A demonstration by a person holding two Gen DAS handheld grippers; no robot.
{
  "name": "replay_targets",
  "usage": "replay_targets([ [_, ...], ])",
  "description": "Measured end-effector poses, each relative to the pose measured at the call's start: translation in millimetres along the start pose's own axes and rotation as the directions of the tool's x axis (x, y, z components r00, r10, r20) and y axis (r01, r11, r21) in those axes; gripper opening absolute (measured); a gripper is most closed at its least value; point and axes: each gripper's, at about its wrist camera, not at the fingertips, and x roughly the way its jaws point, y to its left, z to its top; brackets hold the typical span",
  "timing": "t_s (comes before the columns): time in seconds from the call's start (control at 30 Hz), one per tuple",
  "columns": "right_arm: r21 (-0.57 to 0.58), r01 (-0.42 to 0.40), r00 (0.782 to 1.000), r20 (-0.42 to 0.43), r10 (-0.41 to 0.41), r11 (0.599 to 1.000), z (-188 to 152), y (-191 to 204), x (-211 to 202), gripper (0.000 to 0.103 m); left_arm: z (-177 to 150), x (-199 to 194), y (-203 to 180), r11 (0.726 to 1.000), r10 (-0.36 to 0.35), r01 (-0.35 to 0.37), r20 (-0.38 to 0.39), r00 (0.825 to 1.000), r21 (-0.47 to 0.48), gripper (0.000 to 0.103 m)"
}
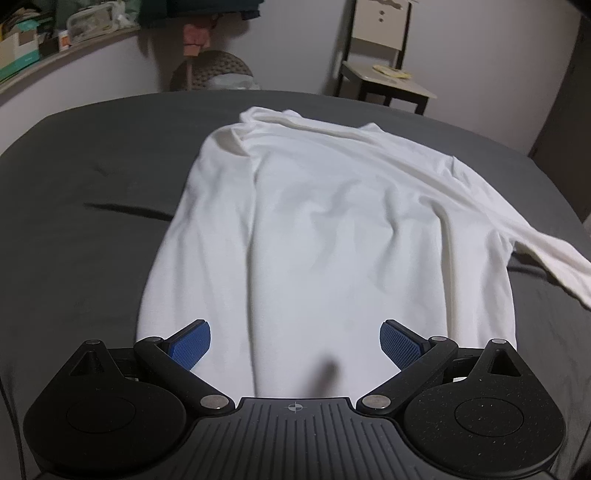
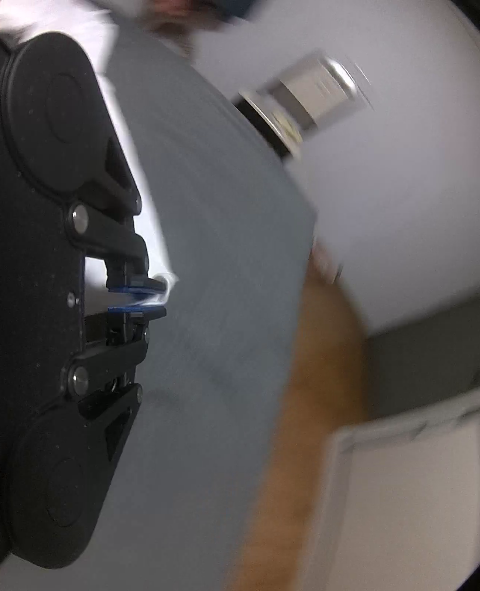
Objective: Fold clothes
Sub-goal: 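Grasp the sleeve cuff with the right gripper and stretch it out, then release the sleeve and move the right gripper back over the shirt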
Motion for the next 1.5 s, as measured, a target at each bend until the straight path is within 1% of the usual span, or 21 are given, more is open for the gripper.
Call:
replay_targets([
  [0.07, 0.138, -0.044, 0.998, -0.044, 0.05, 0.989, -1, -21, 12, 0.02, -1, 0, -2, 1.0, -0.002, 0.002, -0.005, 1.0, 0.009, 0.099],
  [0.1, 0.201, -0.09, 0.994, -0.036, 0.099, 0.976, -2, -30, 13, 0.034, -1, 0, -3, 1.0, -0.002, 0.002, -0.008, 1.0, 0.013, 0.099],
  [0.13, 0.229, -0.137, 0.988, -0.032, 0.148, 0.964, -3, -35, 11, 0.051, -1, 0, -4, 1.0, -0.002, 0.002, -0.009, 1.0, 0.015, 0.099],
  [0.2, 0.193, -0.161, 0.983, -0.053, 0.174, 0.968, -3, -35, 8, 0.062, -2, -3, -1, 1.0, 0.003, -0.003, -0.004, 1.0, 0.01, 0.099],
  [0.37, 0.008, -0.168, 0.976, -0.143, 0.167, 0.986, -4, -22, 1, 0.051, -1, -3, 4, 1.0, 0.01, -0.01, -0.005, 1.0, -0.019, 0.099],
  [0.43, -0.039, -0.2, 0.962, -0.196, 0.189, 0.979, -7, -21, -2, 0.026, -1, -4, 3, 1.0, 0.003, -0.003, -0.002, 1.0, -0.02, 0.099],
  [0.47, -0.045, -0.198, 0.962, -0.2, 0.185, 0.979, -9, -18, -2, 0.024, -2, -4, 2, 1.0, 0.001, -0.001, -0.001, 1.0, -0.014, 0.099],
  [0.6, -0.067, -0.139, 0.975, -0.185, 0.125, 0.988, -13, -3, -3, 0.006, -3, -7, -2, 1.0, -0.002, 0.002, -0.003, 1.0, 0.006, 0.099],
  [0.67, -0.036, -0.167, 0.977, -0.142, 0.16, 0.985, -6, -1, -12, 0.005, -4, -10, -1, 1.0, -0.006, 0.006, -0.004, 1.0, -0.004, 0.099],
  [0.7, -0.003, -0.229, 0.968, -0.106, 0.228, 0.973, -2, -3, -25, 0.005, -4, -12, 0, 1.0, -0.014, 0.014, 0.0, 1.0, -0.008, 0.099],
  [0.77, 0.055, -0.357, 0.933, -0.026, 0.358, 0.933, 8, -6, -51, 0.004, -5, -16, 1, 1.0, -0.026, 0.026, 0.004, 1.0, -0.005, 0.099],
  [0.83, 0.096, -0.358, 0.932, -0.028, 0.363, 0.929, 13, -10, -67, 0.004, -5, -16, 1, 1.0, -0.025, 0.025, -0.001, 1.0, 0.006, 0.099],
  [0.93, -0.029, -0.177, 0.966, -0.196, 0.168, 0.984, -6, -10, -56, 0.004, -4, -13, 1, 1.0, -0.022, 0.022, -0.01, 1.0, 0.006, 0.099],
  [0.97, -0.081, -0.122, 0.967, -0.236, 0.1, 0.989, -17, -11, -47, 0.004, -4, -13, 2, 1.0, -0.027, 0.027, -0.01, 1.0, 0.001, 0.099],
  [1.03, -0.103, -0.083, 0.961, -0.272, 0.052, 0.991, -36, -10, -29, 0.005, -3, -13, 3, 0.999, -0.032, 0.032, -0.012, 0.999, -0.007, 0.099],
  [1.17, -0.176, -0.043, 0.977, -0.215, 0.004, 0.983, -46, 4, -27, 0.009, 0, -16, 8, 1.0, -0.023, 0.023, -0.009, 1.0, -0.017, 0.099],
  [1.27, -0.309, 0.067, 0.978, -0.17, -0.125, 0.949, -43, 32, -36, 0.039, 2, -20, 20, 0.998, 0.039, -0.038, 0.012, 0.999, -0.052, 0.099],
  [1.3, -0.358, 0.111, 0.978, -0.128, -0.166, 0.927, -42, 44, -43, 0.047, 3, -20, 24, 0.996, 0.06, -0.059, 0.01, 0.998, -0.06, 0.101],
  [1.33, -0.406, 0.149, 0.978, -0.074, -0.195, 0.901, -44, 58, -51, 0.047, 4, -20, 29, 0.995, 0.078, -0.078, 0.006, 0.997, -0.062, 0.103],
  [1.43, -0.509, 0.136, 0.989, 0.027, -0.142, 0.85, -54, 112, -82, 0.048, 5, -21, 41, 0.991, 0.115, -0.113, 0.02, 0.993, -0.065, 0.103],
  [1.5, -0.533, -0.036, 0.999, -0.031, 0.023, 0.845, -73, 155, -104, 0.055, 6, -21, 47, 0.989, 0.135, -0.133, 0.026, 0.99, -0.067, 0.103],
])
